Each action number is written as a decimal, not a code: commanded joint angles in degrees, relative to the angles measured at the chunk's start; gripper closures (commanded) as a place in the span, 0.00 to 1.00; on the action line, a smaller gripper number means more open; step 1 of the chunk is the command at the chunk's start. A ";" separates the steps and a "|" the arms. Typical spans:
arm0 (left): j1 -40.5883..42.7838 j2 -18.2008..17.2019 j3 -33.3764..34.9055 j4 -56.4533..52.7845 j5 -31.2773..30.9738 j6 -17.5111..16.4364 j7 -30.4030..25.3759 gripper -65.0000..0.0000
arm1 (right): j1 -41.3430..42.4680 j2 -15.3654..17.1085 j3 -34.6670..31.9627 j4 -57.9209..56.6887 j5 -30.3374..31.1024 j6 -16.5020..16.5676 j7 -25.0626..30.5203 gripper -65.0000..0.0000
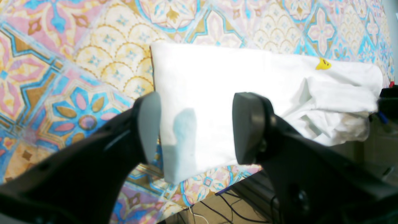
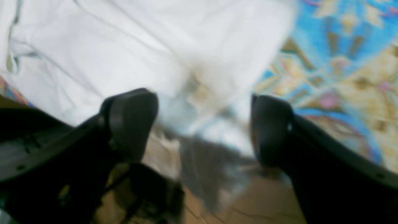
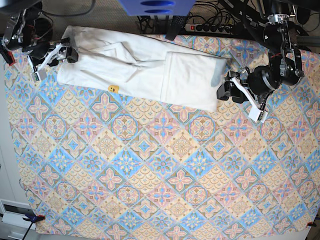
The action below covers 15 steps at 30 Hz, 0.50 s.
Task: Fold the T-shirt properly
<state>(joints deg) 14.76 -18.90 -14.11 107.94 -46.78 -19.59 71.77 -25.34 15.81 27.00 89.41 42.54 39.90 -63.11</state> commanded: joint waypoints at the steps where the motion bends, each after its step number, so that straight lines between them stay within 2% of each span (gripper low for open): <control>1: -0.48 -0.58 -0.26 0.76 -0.91 -0.23 -0.95 0.44 | 0.60 0.67 0.38 -0.39 0.84 0.10 0.83 0.21; 15: -0.48 -0.67 -0.26 0.76 -1.00 -0.23 -0.95 0.44 | 3.76 -1.44 0.12 -10.33 0.75 0.10 1.00 0.22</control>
<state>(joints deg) 14.74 -18.92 -14.11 107.92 -46.78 -19.59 71.75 -21.34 13.54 27.00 78.78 44.25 40.38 -60.66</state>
